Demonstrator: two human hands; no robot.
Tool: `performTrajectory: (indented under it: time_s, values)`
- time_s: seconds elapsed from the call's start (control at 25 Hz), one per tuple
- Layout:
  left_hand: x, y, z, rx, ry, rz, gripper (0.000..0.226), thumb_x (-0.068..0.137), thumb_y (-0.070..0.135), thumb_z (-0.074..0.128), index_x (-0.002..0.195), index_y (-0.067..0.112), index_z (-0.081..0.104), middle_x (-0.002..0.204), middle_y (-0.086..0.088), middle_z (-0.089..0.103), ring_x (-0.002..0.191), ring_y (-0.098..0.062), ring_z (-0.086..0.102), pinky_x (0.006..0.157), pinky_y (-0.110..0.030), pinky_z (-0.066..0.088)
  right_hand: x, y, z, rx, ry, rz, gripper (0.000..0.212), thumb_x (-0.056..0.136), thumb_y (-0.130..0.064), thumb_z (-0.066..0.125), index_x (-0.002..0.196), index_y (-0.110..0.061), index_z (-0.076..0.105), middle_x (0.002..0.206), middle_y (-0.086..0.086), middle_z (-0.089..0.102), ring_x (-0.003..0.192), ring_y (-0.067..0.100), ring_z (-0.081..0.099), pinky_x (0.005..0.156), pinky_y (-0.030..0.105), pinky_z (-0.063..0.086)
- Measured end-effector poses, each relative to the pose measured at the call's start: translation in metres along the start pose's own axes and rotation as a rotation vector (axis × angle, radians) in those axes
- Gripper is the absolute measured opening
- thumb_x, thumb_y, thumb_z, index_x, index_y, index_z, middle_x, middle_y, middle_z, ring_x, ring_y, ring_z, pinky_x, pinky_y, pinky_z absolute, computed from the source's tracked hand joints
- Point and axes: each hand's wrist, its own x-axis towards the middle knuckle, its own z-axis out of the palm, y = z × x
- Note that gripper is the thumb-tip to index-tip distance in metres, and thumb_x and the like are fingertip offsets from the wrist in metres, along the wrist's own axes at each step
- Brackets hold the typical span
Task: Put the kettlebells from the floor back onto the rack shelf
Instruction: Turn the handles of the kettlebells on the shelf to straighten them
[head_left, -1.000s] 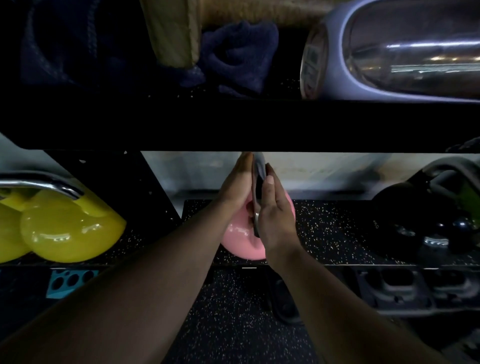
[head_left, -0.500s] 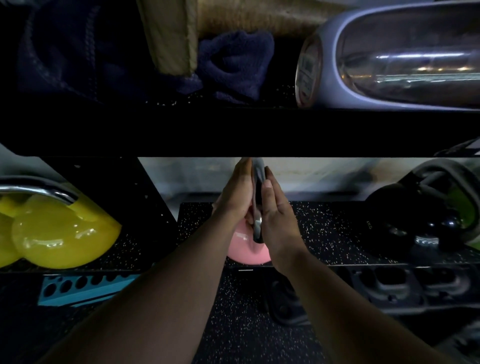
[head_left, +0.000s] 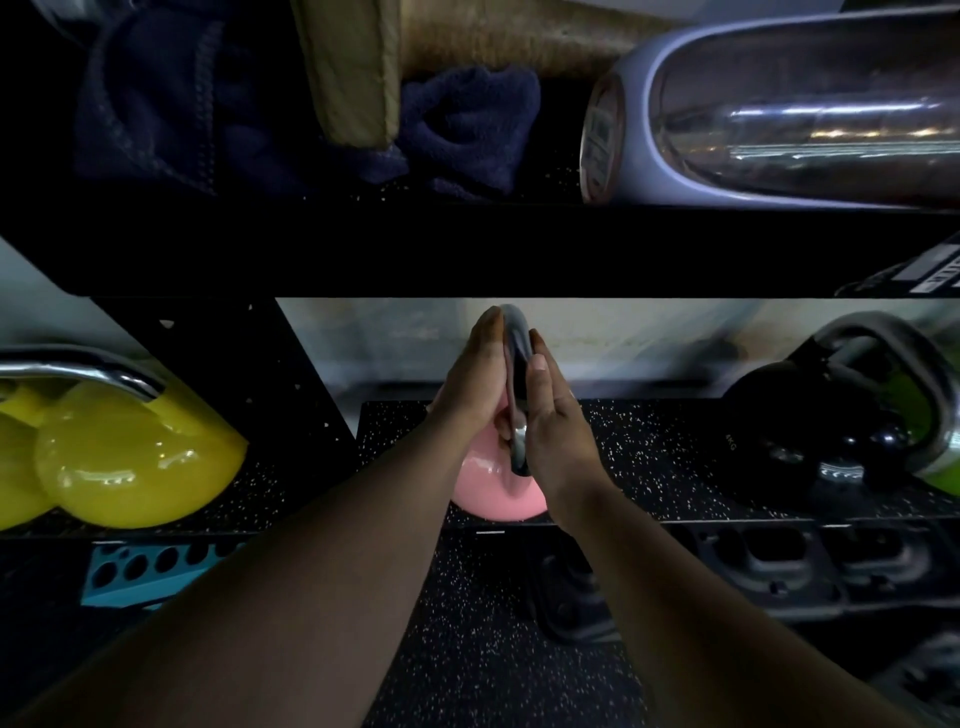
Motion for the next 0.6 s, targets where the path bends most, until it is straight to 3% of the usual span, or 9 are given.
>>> performTrajectory:
  time_s: [0.04, 0.12, 0.16, 0.24, 0.28, 0.4, 0.48, 0.6]
  values:
    - [0.0, 0.001, 0.0, 0.017, -0.006, -0.014, 0.071, 0.091, 0.072, 0.023, 0.131, 0.024, 0.057, 0.128, -0.011, 0.063, 0.117, -0.018, 0.06, 0.105, -0.042, 0.044, 0.0, 0.0, 0.001, 0.012, -0.004, 0.0, 0.045, 0.106, -0.035, 0.031, 0.147, -0.021, 0.04, 0.139, 0.0, 0.053, 0.124, 0.015, 0.055, 0.084, 0.013, 0.049]
    - [0.0, 0.005, -0.002, 0.064, -0.006, -0.05, 0.078, 0.086, 0.076, 0.022, 0.136, 0.025, 0.054, 0.137, -0.013, 0.058, 0.125, -0.024, 0.055, 0.111, -0.046, 0.038, 0.0, -0.002, 0.003, 0.011, -0.027, 0.022, 0.045, 0.107, -0.031, 0.024, 0.152, -0.025, 0.03, 0.14, -0.009, 0.043, 0.128, 0.006, 0.04, 0.078, -0.001, 0.043]
    - [0.0, 0.009, -0.003, 0.09, -0.007, -0.064, 0.079, 0.086, 0.076, 0.02, 0.138, 0.026, 0.051, 0.14, -0.013, 0.056, 0.128, -0.024, 0.053, 0.113, -0.047, 0.036, 0.0, -0.003, 0.003, -0.021, -0.029, 0.019, 0.045, 0.107, -0.03, 0.023, 0.152, -0.027, 0.028, 0.142, -0.011, 0.04, 0.132, 0.005, 0.037, 0.085, 0.0, 0.042]
    - [-0.001, 0.016, -0.006, 0.141, -0.032, -0.065, 0.075, 0.09, 0.074, 0.018, 0.145, 0.03, 0.044, 0.147, -0.011, 0.05, 0.133, -0.025, 0.047, 0.116, -0.047, 0.031, 0.001, -0.002, 0.002, -0.114, -0.016, 0.01, 0.047, 0.107, -0.035, 0.022, 0.153, -0.031, 0.026, 0.152, -0.005, 0.041, 0.139, 0.014, 0.038, 0.11, 0.021, 0.036]
    - [-0.002, 0.017, -0.008, 0.185, -0.033, -0.049, 0.073, 0.093, 0.072, 0.016, 0.147, 0.03, 0.042, 0.15, -0.01, 0.048, 0.135, -0.026, 0.045, 0.117, -0.044, 0.029, 0.0, -0.003, 0.0, -0.155, -0.016, 0.023, 0.048, 0.106, -0.039, 0.022, 0.153, -0.032, 0.026, 0.153, 0.0, 0.042, 0.14, 0.018, 0.039, 0.115, 0.033, 0.034]
    - [-0.024, 0.019, -0.016, 0.416, 0.062, 0.037, 0.068, 0.095, 0.068, 0.016, 0.14, 0.03, 0.048, 0.143, -0.008, 0.055, 0.13, -0.028, 0.05, 0.101, -0.033, 0.034, -0.001, -0.007, -0.011, -0.253, -0.033, 0.048, 0.048, 0.105, -0.042, 0.03, 0.151, -0.031, 0.032, 0.148, 0.009, 0.048, 0.135, 0.025, 0.045, 0.113, 0.047, 0.036]
    - [-0.048, 0.017, -0.026, 0.59, 0.072, 0.142, 0.062, 0.097, 0.065, 0.019, 0.138, 0.031, 0.05, 0.14, -0.005, 0.058, 0.127, -0.028, 0.053, 0.103, -0.04, 0.037, -0.008, -0.014, -0.023, -0.5, 0.015, -0.012, 0.049, 0.102, -0.043, 0.039, 0.149, -0.031, 0.035, 0.137, 0.014, 0.055, 0.124, 0.029, 0.053, 0.104, 0.05, 0.045]
    - [-0.085, 0.013, -0.055, 0.853, 0.125, 0.211, 0.054, 0.101, 0.055, 0.029, 0.144, 0.026, 0.045, 0.145, -0.007, 0.053, 0.132, -0.03, 0.049, 0.11, -0.05, 0.034, -0.034, -0.025, -0.039, -0.924, 0.098, -0.164, 0.052, 0.097, -0.043, 0.048, 0.147, -0.031, 0.038, 0.132, 0.013, 0.054, 0.123, 0.033, 0.045, 0.101, 0.051, 0.042]
